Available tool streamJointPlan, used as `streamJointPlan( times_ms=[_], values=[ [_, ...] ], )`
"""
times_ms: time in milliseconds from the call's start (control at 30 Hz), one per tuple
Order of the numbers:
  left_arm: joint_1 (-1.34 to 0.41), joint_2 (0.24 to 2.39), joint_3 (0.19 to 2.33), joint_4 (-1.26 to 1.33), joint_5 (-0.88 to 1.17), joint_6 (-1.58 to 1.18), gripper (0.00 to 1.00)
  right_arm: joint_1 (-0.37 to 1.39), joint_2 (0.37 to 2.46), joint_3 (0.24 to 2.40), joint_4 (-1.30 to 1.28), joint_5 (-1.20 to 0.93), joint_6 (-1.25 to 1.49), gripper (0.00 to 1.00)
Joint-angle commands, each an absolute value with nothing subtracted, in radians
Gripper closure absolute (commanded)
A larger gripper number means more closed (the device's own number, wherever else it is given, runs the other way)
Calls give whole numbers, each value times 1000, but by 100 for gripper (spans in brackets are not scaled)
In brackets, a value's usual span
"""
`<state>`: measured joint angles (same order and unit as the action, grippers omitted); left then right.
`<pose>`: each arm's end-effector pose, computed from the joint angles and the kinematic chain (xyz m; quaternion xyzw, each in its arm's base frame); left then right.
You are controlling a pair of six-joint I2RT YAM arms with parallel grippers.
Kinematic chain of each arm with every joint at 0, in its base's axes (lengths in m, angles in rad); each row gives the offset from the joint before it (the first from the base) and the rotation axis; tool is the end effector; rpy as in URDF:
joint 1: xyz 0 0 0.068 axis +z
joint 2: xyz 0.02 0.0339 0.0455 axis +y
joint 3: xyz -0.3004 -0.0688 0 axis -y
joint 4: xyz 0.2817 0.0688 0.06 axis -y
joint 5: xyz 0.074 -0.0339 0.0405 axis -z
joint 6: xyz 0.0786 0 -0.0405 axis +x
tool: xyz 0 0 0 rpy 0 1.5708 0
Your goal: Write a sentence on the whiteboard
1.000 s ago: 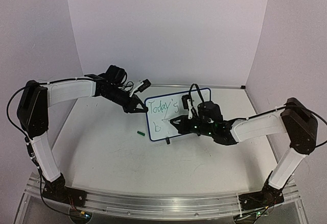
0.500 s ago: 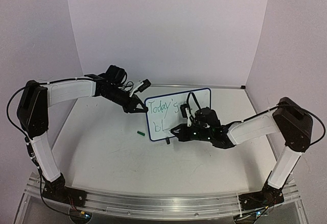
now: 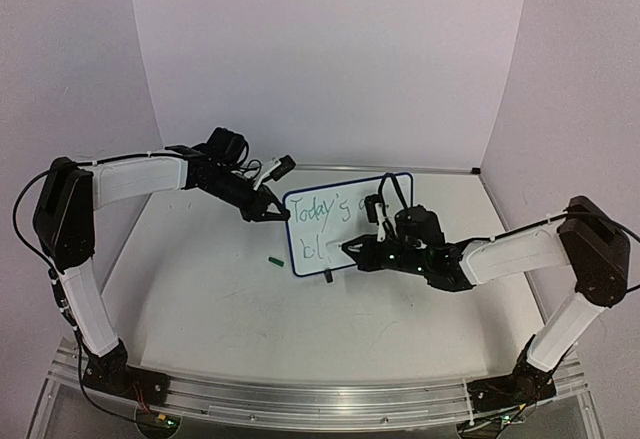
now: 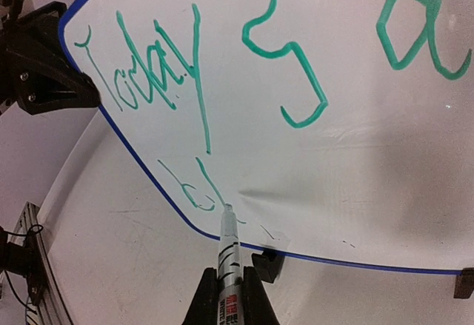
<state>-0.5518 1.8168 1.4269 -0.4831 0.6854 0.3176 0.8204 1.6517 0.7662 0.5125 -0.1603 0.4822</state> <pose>0.3683 -0.2852 0.2500 0.4769 0.7544 -0.3512 0.2829 0.2705 0.3086 0.1775 -0.1831 0.8040 0.3932 0.4068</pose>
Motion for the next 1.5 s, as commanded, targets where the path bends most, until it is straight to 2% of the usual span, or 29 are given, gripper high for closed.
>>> streamJointPlan(
  times_ms=[0,733,1167,1467],
  values=[
    [-555,1786,1431,-519,632,350,100,817,1649,775,532,-177,475,100],
    [-555,1791,1431,-520,632,350,100,817,1727,814,547,-116,497,100],
    [-555,1784,1431,-520,632,350,100,817,1650,764,528,-33,510,100],
    [-555,1786,1432,-520,633,350,100,816,1638,802,529,-69,496,100]
  ],
)
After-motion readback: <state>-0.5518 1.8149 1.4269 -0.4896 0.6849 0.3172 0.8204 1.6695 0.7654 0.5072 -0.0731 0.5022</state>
